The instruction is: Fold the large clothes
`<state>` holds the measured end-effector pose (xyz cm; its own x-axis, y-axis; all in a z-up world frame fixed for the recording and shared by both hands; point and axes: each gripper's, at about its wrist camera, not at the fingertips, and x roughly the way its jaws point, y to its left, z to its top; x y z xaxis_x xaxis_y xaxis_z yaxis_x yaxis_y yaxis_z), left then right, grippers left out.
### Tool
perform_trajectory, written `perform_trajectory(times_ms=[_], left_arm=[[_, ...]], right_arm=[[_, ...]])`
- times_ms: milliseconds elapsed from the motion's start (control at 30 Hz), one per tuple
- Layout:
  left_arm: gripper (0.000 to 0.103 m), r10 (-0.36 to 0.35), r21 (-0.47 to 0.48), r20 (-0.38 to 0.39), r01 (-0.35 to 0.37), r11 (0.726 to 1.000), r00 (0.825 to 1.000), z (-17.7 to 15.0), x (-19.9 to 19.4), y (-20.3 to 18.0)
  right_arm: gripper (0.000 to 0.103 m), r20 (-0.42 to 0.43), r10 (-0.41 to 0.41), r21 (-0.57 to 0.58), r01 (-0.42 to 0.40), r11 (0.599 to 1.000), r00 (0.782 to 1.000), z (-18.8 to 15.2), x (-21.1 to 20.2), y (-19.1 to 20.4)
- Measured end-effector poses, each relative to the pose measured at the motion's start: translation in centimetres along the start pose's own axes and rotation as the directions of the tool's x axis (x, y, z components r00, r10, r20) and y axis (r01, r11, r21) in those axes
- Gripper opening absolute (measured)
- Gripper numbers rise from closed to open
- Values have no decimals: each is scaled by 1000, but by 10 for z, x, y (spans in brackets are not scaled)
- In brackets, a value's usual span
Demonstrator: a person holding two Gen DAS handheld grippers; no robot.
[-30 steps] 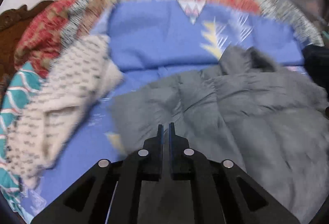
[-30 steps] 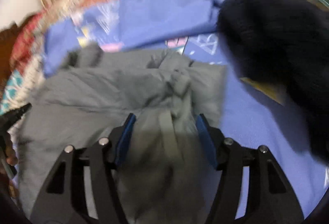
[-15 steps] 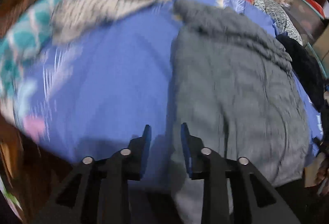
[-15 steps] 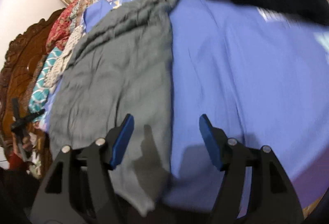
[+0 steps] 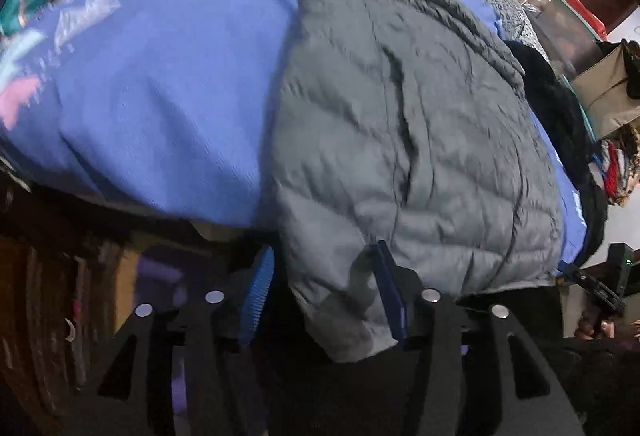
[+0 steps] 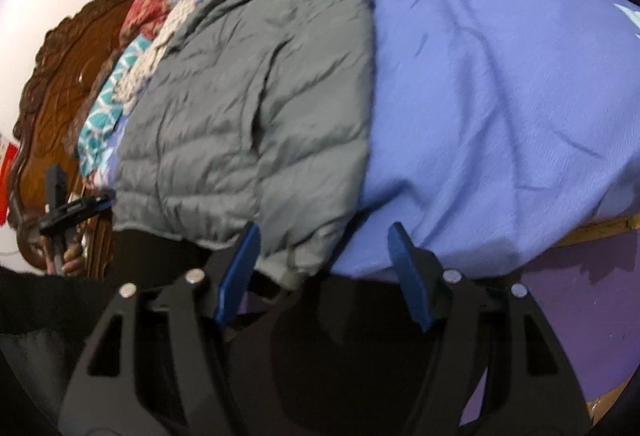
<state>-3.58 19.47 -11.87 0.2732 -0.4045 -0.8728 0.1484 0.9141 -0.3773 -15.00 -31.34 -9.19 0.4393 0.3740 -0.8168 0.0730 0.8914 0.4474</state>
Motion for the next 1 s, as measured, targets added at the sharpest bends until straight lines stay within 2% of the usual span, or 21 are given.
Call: perform_trajectory(times_ms=[100, 167, 200, 233, 267, 300, 333, 433, 533, 633, 700, 800, 833, 867, 967, 1000], left_arm=[[73, -49, -40, -54, 47, 998, 997, -5, 24, -1], [73, -45, -43, -41, 43, 998, 998, -6, 27, 0], [70, -41, -34, -35, 40, 999, 999, -6, 25, -1], [51, -40, -23, -32, 39, 999, 999, -7, 22, -3], [40, -58, -8, -41, 58, 998, 997, -8, 16, -6], [31, -81, -3, -50, 81, 997, 995, -9, 10, -10], [27, -103, 9, -43, 104, 995, 994, -11, -3, -16], [27, -149, 45, -5, 149, 988, 989, -12, -39, -30], [27, -241, 1, 39, 241, 971, 970, 1, -73, -36], [27, -306, -38, 106, 311, 950, 946, 36, -96, -42], [27, -352, -97, 139, 366, 926, 926, 72, -101, -43], [27, -368, -174, 159, 393, 903, 916, 125, -91, -45], [27, -350, -193, 156, 376, 906, 924, 143, -84, -46], [27, -307, -212, 144, 332, 919, 941, 168, -72, -50], [27, -187, -210, 103, 205, 956, 977, 224, -32, -60], [32, -139, -208, 76, 152, 966, 987, 241, -13, -63]], right_arm=[[65, -39, 16, -16, -16, 1000, 999, 2, 22, 9], [64, -75, 32, -19, -34, 999, 997, 0, 38, 14], [51, -84, 50, -20, -52, 998, 995, -2, 41, 17], [38, -105, 74, -32, -77, 996, 992, -3, 44, 23], [18, -123, 85, -40, -91, 995, 989, -5, 44, 27], [8, -129, 128, -36, -133, 990, 983, -6, 38, 30], [7, -121, 165, -28, -169, 985, 979, -5, 31, 30], [6, -59, 278, -37, -281, 959, 959, 3, -5, 37], [6, 34, 357, -32, -356, 934, 933, 23, -41, 36], [6, 145, 405, -21, -406, 914, 903, 60, -64, 30], [6, 215, 442, 7, -454, 891, 871, 95, -67, 21], [6, 271, 449, 41, -476, 878, 852, 143, -55, 15], [6, 283, 441, 58, -474, 879, 852, 167, -44, 12], [6, 286, 422, 68, -458, 886, 860, 185, -34, 11], [6, 256, 312, 144, -355, 924, 915, 250, 13, -5], [6, 244, 279, 168, -324, 931, 929, 264, 27, -8]])
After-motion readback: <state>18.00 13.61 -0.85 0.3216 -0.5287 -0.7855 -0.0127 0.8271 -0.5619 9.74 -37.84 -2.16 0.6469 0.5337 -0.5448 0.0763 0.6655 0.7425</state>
